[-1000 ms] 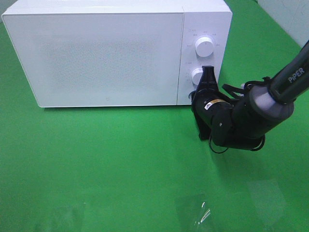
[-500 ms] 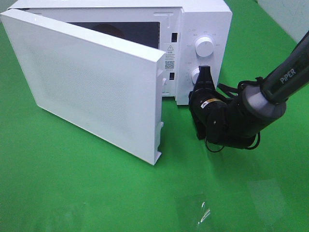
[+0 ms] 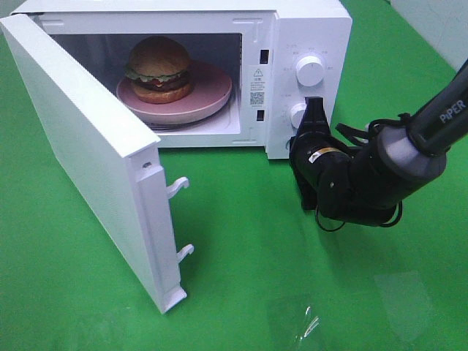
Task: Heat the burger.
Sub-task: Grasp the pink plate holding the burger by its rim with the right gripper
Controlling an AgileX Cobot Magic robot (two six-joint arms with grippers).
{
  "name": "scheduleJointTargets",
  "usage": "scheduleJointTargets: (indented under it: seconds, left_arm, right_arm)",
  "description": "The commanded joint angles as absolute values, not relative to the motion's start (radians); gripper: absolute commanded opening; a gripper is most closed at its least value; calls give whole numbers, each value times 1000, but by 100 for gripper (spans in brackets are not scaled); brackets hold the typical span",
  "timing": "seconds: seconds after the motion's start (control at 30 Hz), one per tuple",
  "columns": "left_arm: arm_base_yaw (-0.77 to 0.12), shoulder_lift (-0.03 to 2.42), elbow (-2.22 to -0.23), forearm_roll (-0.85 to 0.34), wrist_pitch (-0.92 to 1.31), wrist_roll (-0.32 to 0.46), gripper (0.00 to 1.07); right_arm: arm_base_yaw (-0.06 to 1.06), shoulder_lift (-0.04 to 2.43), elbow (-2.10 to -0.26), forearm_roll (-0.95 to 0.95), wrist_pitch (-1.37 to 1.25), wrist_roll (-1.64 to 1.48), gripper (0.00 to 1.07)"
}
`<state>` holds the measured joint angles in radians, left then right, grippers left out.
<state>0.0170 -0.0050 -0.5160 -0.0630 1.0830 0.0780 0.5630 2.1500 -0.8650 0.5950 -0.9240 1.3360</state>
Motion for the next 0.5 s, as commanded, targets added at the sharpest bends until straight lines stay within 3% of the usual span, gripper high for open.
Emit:
scheduleJointTargets:
  seconds: [0.03,0.5]
  left_arm:
    - [18,-23,-517,-65,1070,70,100]
    - [18,-23,-517,-65,1070,70,100]
  right_arm:
    - [586,2109,-842,550,-994,1347,0]
    - [634,1937,-601,479,-891,1375,0]
